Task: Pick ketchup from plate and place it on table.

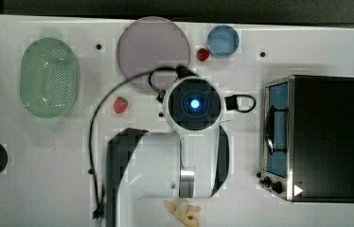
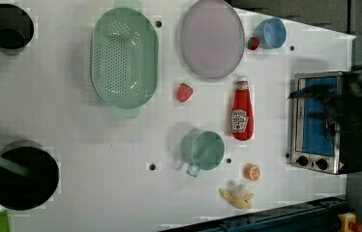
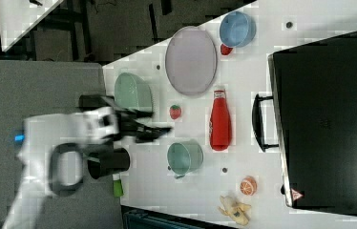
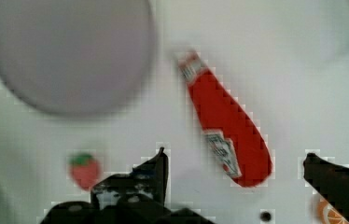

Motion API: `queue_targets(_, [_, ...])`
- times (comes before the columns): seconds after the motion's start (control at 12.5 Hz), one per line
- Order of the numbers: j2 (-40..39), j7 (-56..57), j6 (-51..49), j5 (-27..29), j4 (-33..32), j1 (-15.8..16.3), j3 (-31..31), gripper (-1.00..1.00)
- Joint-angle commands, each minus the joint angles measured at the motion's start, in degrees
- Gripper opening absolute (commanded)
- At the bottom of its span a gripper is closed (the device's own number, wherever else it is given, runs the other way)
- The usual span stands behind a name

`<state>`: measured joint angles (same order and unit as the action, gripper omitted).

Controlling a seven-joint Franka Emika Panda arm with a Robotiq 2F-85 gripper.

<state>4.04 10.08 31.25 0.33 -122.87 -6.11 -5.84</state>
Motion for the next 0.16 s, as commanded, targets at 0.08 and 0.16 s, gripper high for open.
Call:
queue_targets(0.08, [5.24,-11.78,-10.68,0.03,7.39,-0.36,-0.8,1.0])
queue_targets(0.16, [6.15,-12.72,-16.15,0.03,9.61,-0.36,-0.86,1.0])
